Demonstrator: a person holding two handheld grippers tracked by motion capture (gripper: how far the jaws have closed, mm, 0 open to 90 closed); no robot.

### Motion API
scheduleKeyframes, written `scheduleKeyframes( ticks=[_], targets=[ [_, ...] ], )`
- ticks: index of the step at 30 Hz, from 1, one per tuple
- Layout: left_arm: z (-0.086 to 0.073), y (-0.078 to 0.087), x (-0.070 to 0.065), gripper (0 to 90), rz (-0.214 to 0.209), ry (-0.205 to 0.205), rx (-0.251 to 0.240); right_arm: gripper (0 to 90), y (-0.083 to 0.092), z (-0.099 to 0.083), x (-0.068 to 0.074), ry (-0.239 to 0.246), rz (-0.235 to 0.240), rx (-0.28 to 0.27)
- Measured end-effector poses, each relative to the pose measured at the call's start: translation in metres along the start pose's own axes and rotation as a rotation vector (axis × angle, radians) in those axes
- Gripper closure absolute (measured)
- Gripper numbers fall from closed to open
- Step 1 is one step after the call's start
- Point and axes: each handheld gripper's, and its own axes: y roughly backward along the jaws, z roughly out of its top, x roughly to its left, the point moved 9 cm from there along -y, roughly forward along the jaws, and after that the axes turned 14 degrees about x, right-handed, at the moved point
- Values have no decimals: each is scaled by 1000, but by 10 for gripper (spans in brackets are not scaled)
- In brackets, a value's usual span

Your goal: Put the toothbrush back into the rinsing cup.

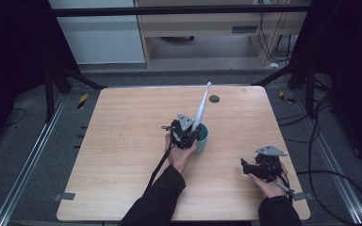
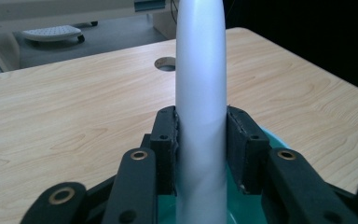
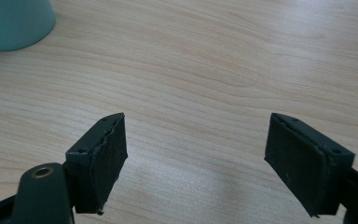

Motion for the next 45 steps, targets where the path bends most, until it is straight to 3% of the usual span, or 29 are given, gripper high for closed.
scheduleKeyframes(
  ticks=[6, 12, 13, 19, 23, 26, 29, 32, 34, 35, 36, 37, 38, 39, 40, 41, 42, 43, 45],
  targets=[
    [-9, -6, -1, 655, 0, -12, 48, 207, 0, 0, 0, -2, 1, 2],
    [-12, -7, -2, 621, -24, 0, 38, 207, 0, 0, 0, 0, -1, -2],
    [-11, -4, -1, 572, -29, -4, 26, 207, 0, 0, 0, 0, -1, -2],
    [-6, 14, -1, 505, -56, -31, -5, 206, 1, 0, -1, -3, -3, -5],
    [-2, 40, 4, 478, -82, -79, -19, 203, 1, 1, -2, -8, -5, -7],
    [-4, 50, 8, 448, -87, -106, -7, 202, 2, 1, -2, -11, -3, -10],
    [-11, 65, 16, 408, -96, -131, 23, 197, 3, 1, -3, -20, -4, -16],
    [-23, 78, 28, 396, -77, -157, 46, 196, 3, 1, -3, -20, -7, -18],
    [-30, 85, 36, 383, -76, -149, 51, 195, 3, 1, -3, -23, -8, -17],
    [-39, 93, 46, 377, -76, -140, 46, 193, 4, 1, -2, -26, -8, -16],
    [-39, 93, 46, 372, -76, -140, 46, 194, 4, 1, -2, -24, -11, -18],
    [-49, 101, 58, 372, -66, -124, 45, 193, 4, 1, -2, -28, -8, -19],
    [-49, 101, 58, 372, -66, -124, 45, 192, 4, 1, -2, -28, -9, -20],
    [-60, 106, 69, 371, -54, -117, 62, 192, 4, 1, -2, -29, -8, -21],
    [-60, 106, 69, 371, -54, -117, 62, 192, 4, 1, -2, -29, -8, -21],
    [-70, 111, 80, 369, -52, -103, 78, 191, 4, 1, -2, -31, -11, -18],
    [-70, 111, 80, 369, -52, -103, 78, 191, 4, 1, -2, -31, -11, -18],
    [-81, 114, 90, 370, -50, -84, 94, 190, 4, 0, -2, -29, -12, -16],
    [-87, 117, 96, 370, -41, -74, 95, 190, 4, 0, -2, -30, -11, -17]
  ],
)
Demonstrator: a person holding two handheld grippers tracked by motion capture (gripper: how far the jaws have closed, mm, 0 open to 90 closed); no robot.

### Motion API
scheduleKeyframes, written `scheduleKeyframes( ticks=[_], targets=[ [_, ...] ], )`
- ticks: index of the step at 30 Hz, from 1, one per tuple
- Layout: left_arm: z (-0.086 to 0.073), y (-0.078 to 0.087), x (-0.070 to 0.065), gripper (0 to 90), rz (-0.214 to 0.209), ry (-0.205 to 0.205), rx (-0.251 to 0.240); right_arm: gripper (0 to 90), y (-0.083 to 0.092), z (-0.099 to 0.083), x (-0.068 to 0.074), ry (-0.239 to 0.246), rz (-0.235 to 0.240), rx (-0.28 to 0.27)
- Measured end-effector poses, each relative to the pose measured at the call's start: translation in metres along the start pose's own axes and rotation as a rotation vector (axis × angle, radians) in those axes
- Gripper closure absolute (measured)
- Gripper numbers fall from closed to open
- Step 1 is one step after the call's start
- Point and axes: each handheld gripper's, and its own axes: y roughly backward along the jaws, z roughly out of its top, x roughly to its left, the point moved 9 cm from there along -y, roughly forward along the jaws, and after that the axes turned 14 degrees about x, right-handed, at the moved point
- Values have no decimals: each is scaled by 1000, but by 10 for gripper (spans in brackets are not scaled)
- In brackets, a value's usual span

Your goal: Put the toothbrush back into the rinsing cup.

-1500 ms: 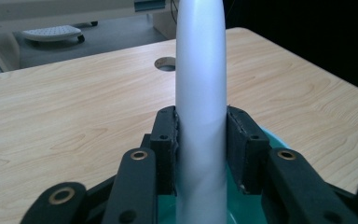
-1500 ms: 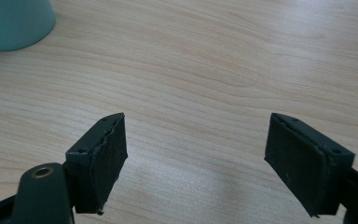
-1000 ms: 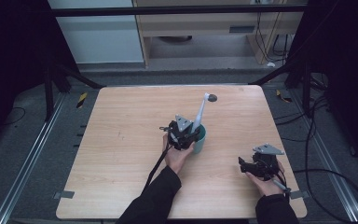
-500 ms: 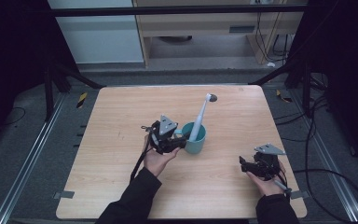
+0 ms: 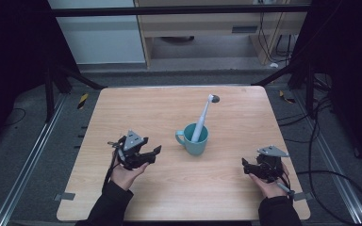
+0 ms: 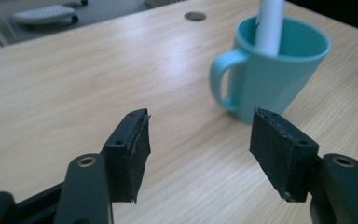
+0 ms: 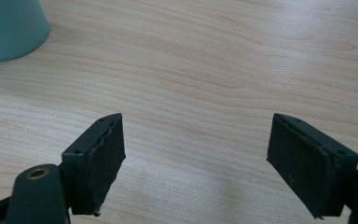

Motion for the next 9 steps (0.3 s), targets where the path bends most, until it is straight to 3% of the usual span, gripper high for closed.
scheduleKeyframes(
  ticks=[9],
  targets=[
    [-45, 9, 35, 379, 53, 56, 62, 179, 4, -3, -1, 4, 3, -9]
  ],
)
